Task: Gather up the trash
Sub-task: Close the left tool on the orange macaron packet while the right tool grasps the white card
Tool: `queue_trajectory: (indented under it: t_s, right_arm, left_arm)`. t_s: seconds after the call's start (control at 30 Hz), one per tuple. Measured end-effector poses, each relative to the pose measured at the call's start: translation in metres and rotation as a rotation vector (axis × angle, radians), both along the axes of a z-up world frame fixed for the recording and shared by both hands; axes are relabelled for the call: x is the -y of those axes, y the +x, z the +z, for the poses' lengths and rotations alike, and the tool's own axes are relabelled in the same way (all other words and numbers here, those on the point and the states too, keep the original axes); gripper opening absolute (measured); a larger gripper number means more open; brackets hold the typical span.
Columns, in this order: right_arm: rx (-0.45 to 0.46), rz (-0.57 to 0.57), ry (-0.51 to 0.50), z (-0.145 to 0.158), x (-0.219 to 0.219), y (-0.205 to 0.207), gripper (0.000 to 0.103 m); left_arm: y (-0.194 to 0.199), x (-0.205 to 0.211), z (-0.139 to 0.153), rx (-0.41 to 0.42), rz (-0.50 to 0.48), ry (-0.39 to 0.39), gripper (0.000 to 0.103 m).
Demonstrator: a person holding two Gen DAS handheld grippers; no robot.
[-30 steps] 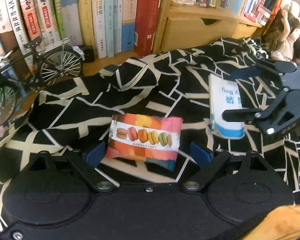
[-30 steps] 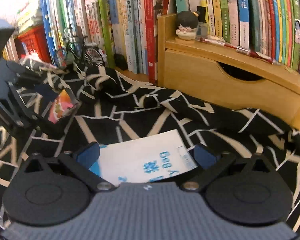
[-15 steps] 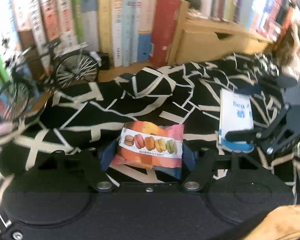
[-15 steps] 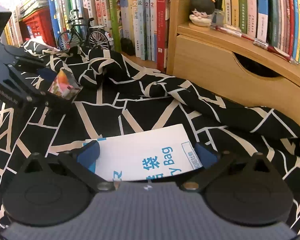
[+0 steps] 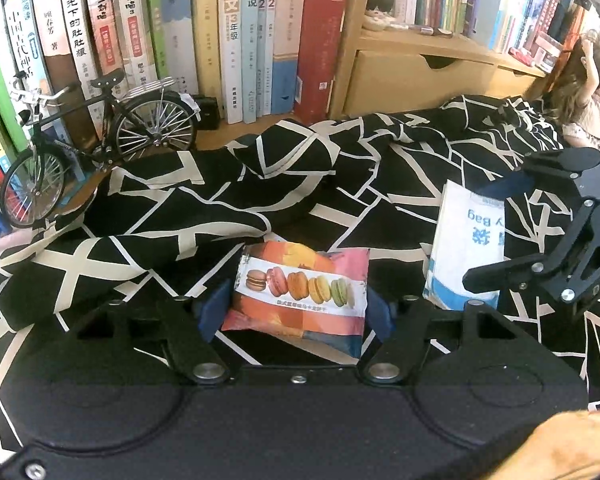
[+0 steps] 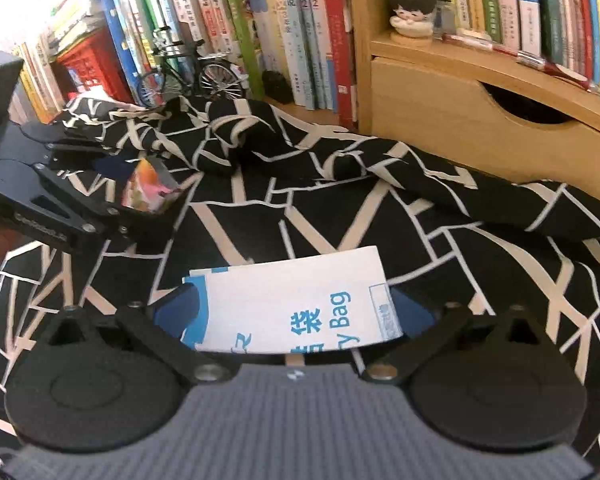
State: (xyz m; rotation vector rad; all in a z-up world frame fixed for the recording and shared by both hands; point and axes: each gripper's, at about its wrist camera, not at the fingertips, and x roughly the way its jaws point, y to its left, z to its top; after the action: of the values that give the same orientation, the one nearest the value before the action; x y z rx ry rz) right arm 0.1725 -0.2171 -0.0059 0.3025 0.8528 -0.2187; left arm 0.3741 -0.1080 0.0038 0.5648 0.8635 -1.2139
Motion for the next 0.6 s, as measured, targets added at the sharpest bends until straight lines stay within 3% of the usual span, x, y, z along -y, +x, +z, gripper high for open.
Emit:
queue_trajectory:
  t_s: [0.13,0.4,0.5,0.53,0.57,0.6]
  right_arm:
    - [-0.049,0.057,-0.146,-0.008,-0.020,0.004,0.103]
    - [-0.016,-0.064,-0.154,-0.009,-0.029,-0.002,0.094]
    - [-0.003,-0.133,-0.195,-0.004,-0.033,-0.010,0.066]
    - [-0.011,-0.181,-0.236,-0.001,-0.033,-0.012,0.030]
    - [-0.049,-0.231,-0.291,-0.001,-0.033,-0.013,0.004]
    - [-0.070,-0.235,-0.301,-0.002,-0.032,-0.013,0.002]
  left_arm:
    - [-0.001,0.000,-0.001,0.007,0.007,-0.002,0.067]
    - [-0.013,-0.005,0.001,0.070,0.047,-0.022,0.056]
    - [-0.020,-0.008,0.002,0.090,0.067,-0.036,0.053]
    - [-0.022,-0.010,0.003,0.089,0.076,-0.046,0.052]
    - [-0.023,-0.011,0.004,0.084,0.083,-0.054,0.052]
    - [-0.025,-0.012,0.005,0.077,0.089,-0.063,0.052]
